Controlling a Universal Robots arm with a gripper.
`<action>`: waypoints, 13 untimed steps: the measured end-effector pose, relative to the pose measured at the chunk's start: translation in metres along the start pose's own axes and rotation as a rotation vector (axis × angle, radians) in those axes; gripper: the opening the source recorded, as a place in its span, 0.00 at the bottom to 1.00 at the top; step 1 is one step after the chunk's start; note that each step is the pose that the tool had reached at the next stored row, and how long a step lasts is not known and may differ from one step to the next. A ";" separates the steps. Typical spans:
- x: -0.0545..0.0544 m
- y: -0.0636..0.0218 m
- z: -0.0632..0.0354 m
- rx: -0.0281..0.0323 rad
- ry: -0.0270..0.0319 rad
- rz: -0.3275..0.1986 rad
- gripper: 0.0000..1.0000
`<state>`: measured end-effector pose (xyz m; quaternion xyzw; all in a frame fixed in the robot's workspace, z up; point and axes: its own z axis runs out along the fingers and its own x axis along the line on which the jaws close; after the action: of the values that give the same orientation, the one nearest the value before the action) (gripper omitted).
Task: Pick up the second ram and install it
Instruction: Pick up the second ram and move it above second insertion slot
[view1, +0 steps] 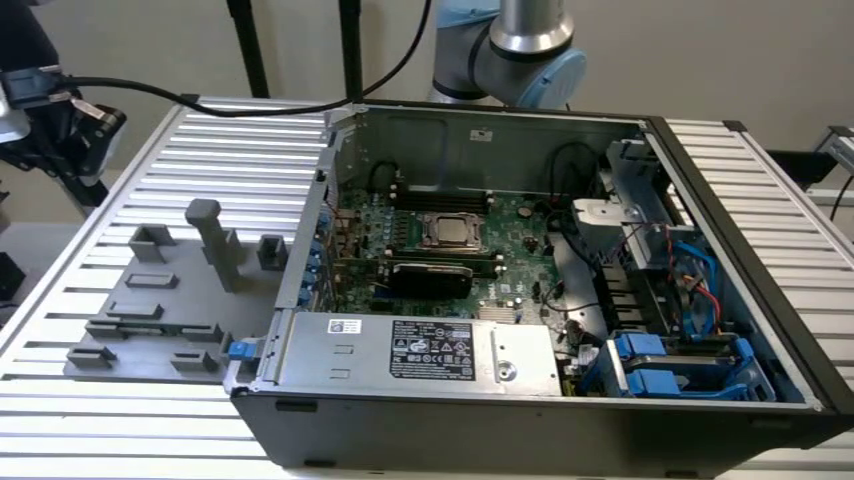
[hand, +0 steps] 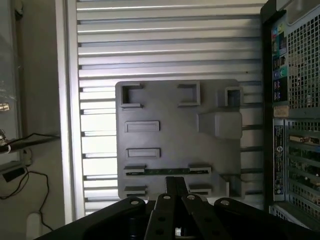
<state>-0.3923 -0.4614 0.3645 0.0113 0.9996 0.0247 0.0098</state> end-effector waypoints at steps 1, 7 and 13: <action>0.000 0.0000 0.0000 -0.0003 0.0009 -0.018 0.11; 0.000 0.0000 0.0000 -0.0023 0.0064 -0.127 0.11; 0.000 0.0000 0.0006 -0.0043 0.0135 -0.236 0.11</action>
<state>-0.3923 -0.4614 0.3639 -0.1064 0.9940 0.0256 0.0059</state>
